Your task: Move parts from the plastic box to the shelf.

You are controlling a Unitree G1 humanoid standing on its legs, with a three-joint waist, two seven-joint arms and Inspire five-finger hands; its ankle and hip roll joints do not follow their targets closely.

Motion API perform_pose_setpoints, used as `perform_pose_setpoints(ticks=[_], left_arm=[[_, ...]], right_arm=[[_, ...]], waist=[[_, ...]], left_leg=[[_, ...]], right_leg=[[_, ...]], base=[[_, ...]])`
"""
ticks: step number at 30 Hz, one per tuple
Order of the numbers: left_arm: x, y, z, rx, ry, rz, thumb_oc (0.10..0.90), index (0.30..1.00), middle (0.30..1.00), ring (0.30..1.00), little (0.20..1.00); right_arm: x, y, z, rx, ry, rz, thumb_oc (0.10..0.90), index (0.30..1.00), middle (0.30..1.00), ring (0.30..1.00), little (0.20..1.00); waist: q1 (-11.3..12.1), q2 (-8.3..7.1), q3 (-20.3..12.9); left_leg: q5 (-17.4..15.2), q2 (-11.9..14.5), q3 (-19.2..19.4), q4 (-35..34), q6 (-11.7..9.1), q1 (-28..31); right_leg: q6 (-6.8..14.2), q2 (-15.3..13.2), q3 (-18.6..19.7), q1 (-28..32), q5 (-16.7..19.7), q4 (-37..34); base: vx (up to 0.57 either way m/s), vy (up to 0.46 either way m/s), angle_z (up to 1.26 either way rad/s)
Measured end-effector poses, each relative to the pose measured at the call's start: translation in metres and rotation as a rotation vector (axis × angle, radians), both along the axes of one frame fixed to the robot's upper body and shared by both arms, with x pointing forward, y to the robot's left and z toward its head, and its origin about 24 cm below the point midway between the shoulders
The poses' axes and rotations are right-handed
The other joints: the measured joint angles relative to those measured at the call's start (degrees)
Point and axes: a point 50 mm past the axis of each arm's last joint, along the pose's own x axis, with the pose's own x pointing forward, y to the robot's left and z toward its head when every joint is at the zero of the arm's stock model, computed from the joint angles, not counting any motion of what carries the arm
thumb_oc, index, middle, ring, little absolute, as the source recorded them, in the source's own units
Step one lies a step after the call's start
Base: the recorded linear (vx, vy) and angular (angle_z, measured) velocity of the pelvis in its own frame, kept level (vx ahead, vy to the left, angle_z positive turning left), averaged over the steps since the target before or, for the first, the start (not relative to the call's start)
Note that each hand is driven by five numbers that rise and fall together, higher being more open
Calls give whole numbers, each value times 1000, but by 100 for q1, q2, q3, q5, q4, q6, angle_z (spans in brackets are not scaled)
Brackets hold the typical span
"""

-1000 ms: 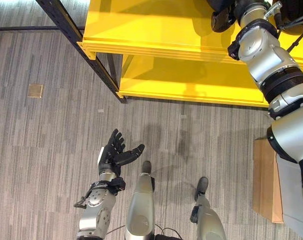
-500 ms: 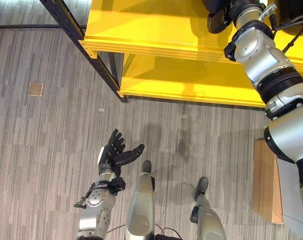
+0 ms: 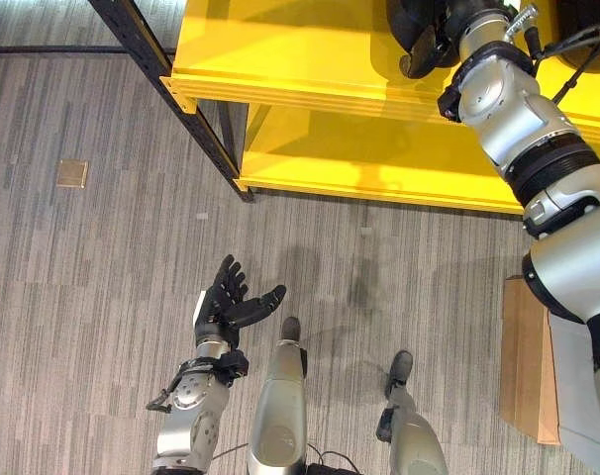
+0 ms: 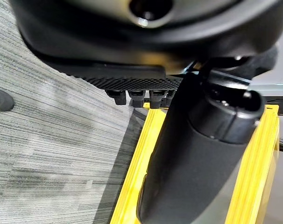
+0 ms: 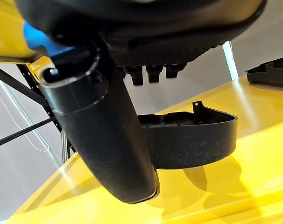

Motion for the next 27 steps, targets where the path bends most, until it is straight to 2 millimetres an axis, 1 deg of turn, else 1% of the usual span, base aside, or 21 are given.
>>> perform_pose_setpoints(ticks=[6, 11, 13, 16, 17, 20, 24, 25, 27], left_arm=[[1, 0, 1, 0, -5, -1, 900, 1000, 1000, 1000, 1000], [2, 0, 2, 1, -7, -2, 900, 1000, 1000, 1000, 1000], [2, 0, 2, 2, -8, -1, 900, 1000, 1000, 1000, 1000], [2, 0, 2, 3, -9, -1, 900, 1000, 1000, 1000, 1000], [2, 1, 2, 4, -8, 0, 900, 1000, 1000, 1000, 1000], [2, 3, 3, 19, -9, -5, 900, 1000, 1000, 1000, 1000], [2, 6, 4, 30, -9, 3, 900, 1000, 1000, 1000, 1000], [2, 6, 4, 30, -7, 1, 900, 1000, 1000, 1000, 1000], [2, 6, 4, 31, -6, 4, 900, 1000, 1000, 1000, 1000]], right_arm=[[-1, 3, 1, -3, -7, 15, 900, 1000, 1000, 1000, 1000], [-7, 20, 9, -22, -46, 91, 900, 1000, 1000, 1000, 1000], [-12, 31, 15, -43, -75, 139, 900, 1000, 1000, 1000, 1000], [-18, 38, 20, -68, -105, 176, 900, 1000, 1000, 1000, 1000], [-23, 45, 24, -95, -132, 202, 900, 1000, 1000, 1000, 1000], [-33, 55, 31, -117, -181, 260, 900, 1000, 1000, 1000, 1000], [-43, 61, 37, -114, -227, 309, 900, 1000, 1000, 1000, 1000], [-48, 60, 34, -89, -246, 340, 900, 1000, 1000, 1000, 1000], [-52, 63, 33, -101, -268, 357, 900, 1000, 1000, 1000, 1000]], waist=[[7, 0, 0], [-38, 0, 0], [-51, 0, 0], [-52, 0, 0], [-52, 0, 0], [-63, 0, 0], [-57, 1, 0], [-50, 1, 1], [-64, 1, 1]], left_leg=[[0, 1, -2, 8, 0, 1], [0, 4, -7, 3, 0, 5], [0, 6, -5, 1, 0, 23], [0, 21, -6, 0, 0, 28], [1, 29, -5, -1, -1, 35], [3, 51, -2, -6, -4, 44], [5, 77, -6, -19, -8, 80], [4, 75, -17, -57, -9, 164], [8, 76, -5, -86, -16, 219]], right_leg=[[1, 1, 0, 3, 1, 0], [0, 4, -1, 15, 0, 2], [0, 6, 0, 29, 0, 4], [-1, 17, -1, 33, -1, 9], [0, 23, 1, 34, -1, 9], [0, 39, 2, 37, -1, 10], [-4, 64, -3, 72, -7, 8], [-33, 70, -26, 153, -36, 7], [-50, 69, -27, 181, -47, 7]], base=[[0, 0, 0], [0, 0, 0], [0, 0, 0], [0, 0, 0], [0, 0, 0], [-11, -9, -1], [-7, -5, 1], [-33, -20, 3], [-57, -26, 0]])
